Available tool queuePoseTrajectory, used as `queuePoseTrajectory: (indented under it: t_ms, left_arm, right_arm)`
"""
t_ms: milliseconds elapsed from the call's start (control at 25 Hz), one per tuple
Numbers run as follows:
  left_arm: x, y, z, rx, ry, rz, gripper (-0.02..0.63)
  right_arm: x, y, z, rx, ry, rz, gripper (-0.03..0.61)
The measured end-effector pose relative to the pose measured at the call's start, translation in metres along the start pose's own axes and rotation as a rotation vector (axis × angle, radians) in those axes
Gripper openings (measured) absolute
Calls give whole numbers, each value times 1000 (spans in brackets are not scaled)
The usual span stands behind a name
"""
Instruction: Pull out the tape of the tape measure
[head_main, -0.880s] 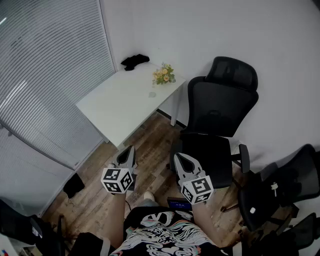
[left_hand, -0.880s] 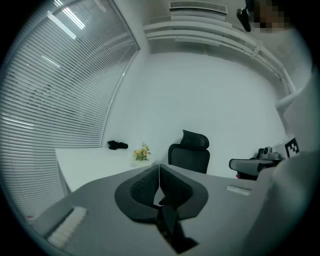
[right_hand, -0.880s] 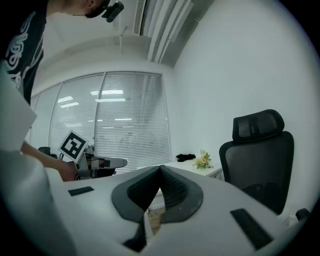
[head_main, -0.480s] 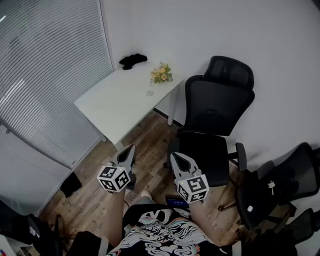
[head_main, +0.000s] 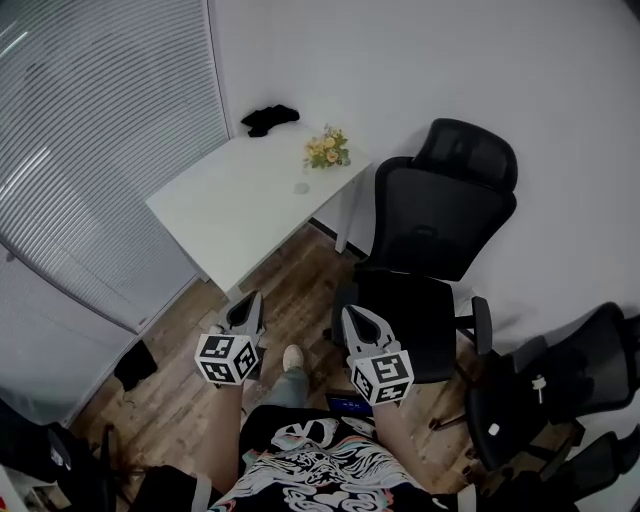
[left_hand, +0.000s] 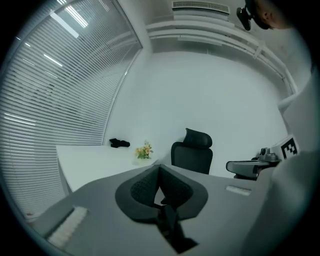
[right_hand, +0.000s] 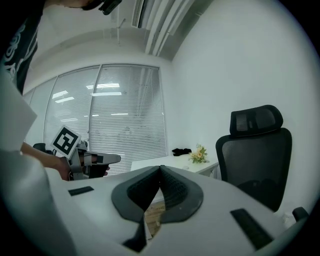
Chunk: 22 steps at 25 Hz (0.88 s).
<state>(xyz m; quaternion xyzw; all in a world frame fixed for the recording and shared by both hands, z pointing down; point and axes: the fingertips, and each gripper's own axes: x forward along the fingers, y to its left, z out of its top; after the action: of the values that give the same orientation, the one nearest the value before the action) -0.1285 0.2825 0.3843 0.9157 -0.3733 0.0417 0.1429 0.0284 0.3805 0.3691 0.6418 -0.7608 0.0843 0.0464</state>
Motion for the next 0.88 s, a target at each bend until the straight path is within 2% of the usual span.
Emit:
queuePoseTrajectory:
  t_ms: [160,280,440,640,760,880]
  left_arm:
    - [40,16,5,-8,10,-14,3]
    - [82,37,4,-58,18,-52,4]
    - [150,72,-7,-129,69,-59,4]
    - [232,119,4,-98,132,-64,3]
    - [276,147,4,-109,161,-49,3]
    - [312,163,5,-94,200,-70,3]
  right_arm:
    - [36,-28,-3,17,22,-18,3]
    - [83,-48,-9,26,44,-19,3]
    - [152,-74,-15,13,95,8,3]
    - [243,-108,-7,22,144,0,3]
    - [288,-124,-13,36,178,-3,3]
    - [325,-140,-20,55,204,-19,3]
